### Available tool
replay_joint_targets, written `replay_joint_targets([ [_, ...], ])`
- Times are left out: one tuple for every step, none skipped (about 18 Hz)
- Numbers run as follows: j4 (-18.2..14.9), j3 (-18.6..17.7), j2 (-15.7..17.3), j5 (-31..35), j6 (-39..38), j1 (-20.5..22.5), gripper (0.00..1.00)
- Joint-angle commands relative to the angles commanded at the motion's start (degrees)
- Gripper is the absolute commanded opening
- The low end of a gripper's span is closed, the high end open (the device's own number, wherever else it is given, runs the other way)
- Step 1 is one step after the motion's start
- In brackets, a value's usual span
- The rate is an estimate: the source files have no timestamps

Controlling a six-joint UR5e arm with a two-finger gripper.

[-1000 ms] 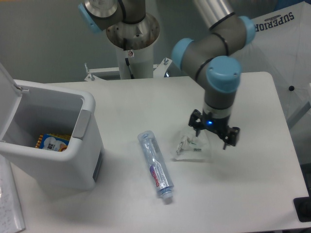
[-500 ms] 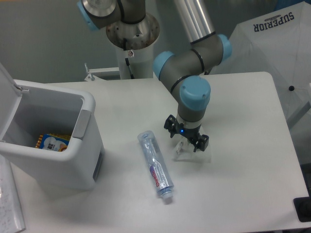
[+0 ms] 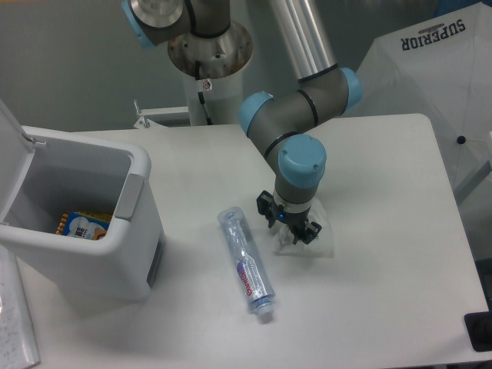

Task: Place the trash in the trash can
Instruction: 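Move the gripper over the clear plastic bag and lower it, then close the gripper on the clear plastic bag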

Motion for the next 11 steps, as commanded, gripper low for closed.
replay_joint_targets([
  [0.0,0.0,0.3,1.7,0.2,-0.1,0.0],
  [0.0,0.2,0.6,3.4,0.1,-0.1,0.0],
  [0.0,0.7,1.2,4.4,-0.1,-0.2,0.0],
  [-0.2,1.4,1.7,4.7,-0.1,-0.2,0.0],
  [-0.3,1.7,1.8,4.7,-0.1,-0.1,0.0],
  [-0.3,1.8,2.1,4.6,-0.1,-0.1,0.0],
  [-0.4,2.2,2.6,4.3,0.0,0.2,0.0],
  [-0.5,2.7,3.0,4.1,0.1,0.5,0.0],
  [-0.5,3.2,3.0,4.1,0.1,0.8,0.0],
  [-0.5,3.9,3.0,4.0,0.1,1.0,0.0],
  [-0.5,4.8,3.1,4.0,0.0,1.1,0.0],
])
